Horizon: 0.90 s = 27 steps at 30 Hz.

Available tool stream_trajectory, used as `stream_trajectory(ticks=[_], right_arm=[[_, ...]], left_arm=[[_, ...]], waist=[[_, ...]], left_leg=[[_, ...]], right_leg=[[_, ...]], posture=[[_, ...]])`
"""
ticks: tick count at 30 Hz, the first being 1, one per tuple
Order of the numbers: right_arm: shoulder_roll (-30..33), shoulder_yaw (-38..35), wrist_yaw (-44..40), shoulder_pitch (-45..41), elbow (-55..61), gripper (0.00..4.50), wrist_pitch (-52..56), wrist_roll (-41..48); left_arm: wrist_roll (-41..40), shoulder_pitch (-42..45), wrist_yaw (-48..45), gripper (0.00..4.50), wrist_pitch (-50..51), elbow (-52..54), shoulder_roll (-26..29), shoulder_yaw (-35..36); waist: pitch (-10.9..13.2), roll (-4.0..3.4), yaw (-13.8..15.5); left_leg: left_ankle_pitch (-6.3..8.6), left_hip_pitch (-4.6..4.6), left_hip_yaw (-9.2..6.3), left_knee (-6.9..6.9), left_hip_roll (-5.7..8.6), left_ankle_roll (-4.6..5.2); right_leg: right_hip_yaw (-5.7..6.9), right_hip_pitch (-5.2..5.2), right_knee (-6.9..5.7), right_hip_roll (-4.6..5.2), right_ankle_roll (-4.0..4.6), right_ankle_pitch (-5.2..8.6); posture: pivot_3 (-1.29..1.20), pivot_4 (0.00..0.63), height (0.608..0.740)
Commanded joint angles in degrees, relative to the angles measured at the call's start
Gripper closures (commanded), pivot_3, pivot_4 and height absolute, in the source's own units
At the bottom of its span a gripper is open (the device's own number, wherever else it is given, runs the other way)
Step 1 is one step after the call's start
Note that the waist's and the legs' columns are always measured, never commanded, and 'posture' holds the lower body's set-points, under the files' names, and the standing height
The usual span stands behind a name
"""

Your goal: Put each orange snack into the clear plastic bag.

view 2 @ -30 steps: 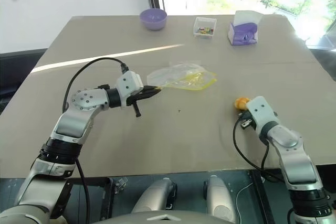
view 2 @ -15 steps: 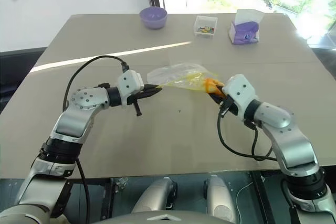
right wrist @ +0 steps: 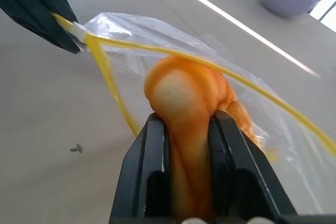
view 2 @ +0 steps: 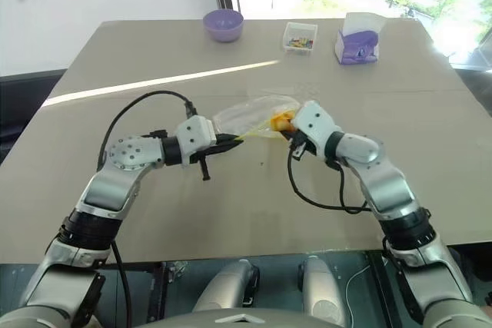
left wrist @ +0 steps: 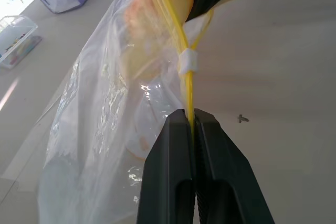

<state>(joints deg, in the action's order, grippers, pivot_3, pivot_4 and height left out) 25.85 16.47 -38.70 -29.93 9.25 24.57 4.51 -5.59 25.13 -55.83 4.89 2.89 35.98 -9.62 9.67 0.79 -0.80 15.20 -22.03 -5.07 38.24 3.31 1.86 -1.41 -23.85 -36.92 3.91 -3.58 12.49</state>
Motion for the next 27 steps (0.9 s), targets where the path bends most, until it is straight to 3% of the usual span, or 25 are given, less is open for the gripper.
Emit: stream_trajectory(ticks=[1,7,14,17,21,27], right_arm=[[-0.6,0.8,-0.7,-2.6,-1.1,3.71,-4.0,-1.9],[-1.5,4.0,1.4,-5.9,-7.7,3.71,-9.1,-9.4],[-3.1,5.2,-0.5,-9.5,-11.7,3.71,-11.1,-11.8],[-3.9,4.2,-0.6,-9.8,-12.2,2.84,-11.5,-11.1],[-4.9,-0.1,-0.3,-8.0,-8.7,0.89,-8.7,-7.1],[-1.3,-7.3,-5.9,-1.2,1.9,0.89,-3.7,3.4]], left_arm=[[0.8,0.0,-0.8,4.50,-2.4,2.1,0.9,-0.4],[0.3,-0.6,-2.5,4.50,-3.8,2.7,0.7,-1.1],[-1.0,-0.8,-3.8,4.50,-4.6,2.6,0.4,-0.7],[-1.3,0.1,-2.7,4.50,-3.4,0.9,-0.1,0.1],[-2.0,1.7,-0.8,4.50,-0.6,-1.5,-0.7,1.7],[-2.3,2.5,0.3,4.50,1.3,-4.0,-0.1,3.5]], waist=[[0.0,0.00,0.0],[0.0,0.00,0.0],[0.0,-0.02,-0.1],[0.0,-0.02,-0.2],[0.0,-0.02,0.0],[0.0,-0.02,0.0]], left_leg=[[-0.01,0.00,0.01,0.00,0.00,-0.01],[-0.01,0.00,0.01,0.00,0.02,-0.01],[-0.11,-0.08,0.03,-0.01,0.02,-0.19],[-0.10,-0.07,0.02,-0.02,0.01,-0.17],[-0.10,-0.09,0.01,-0.02,0.02,-0.17],[-0.09,-0.18,-0.05,-0.02,0.05,-0.16]], right_leg=[[-0.01,0.00,0.00,0.00,0.00,0.00],[0.00,-0.02,-0.01,0.00,0.00,0.00],[-0.02,-0.11,-0.01,0.00,0.00,0.00],[-0.02,-0.12,-0.01,-0.02,0.00,0.00],[-0.02,-0.13,-0.01,-0.01,0.00,0.00],[0.03,-0.14,0.07,0.02,0.00,0.00]], posture=[[0.00,0.150,0.740],[0.00,0.150,0.740],[0.00,0.150,0.740],[0.00,0.150,0.740],[0.00,0.150,0.740],[0.00,0.150,0.740]])
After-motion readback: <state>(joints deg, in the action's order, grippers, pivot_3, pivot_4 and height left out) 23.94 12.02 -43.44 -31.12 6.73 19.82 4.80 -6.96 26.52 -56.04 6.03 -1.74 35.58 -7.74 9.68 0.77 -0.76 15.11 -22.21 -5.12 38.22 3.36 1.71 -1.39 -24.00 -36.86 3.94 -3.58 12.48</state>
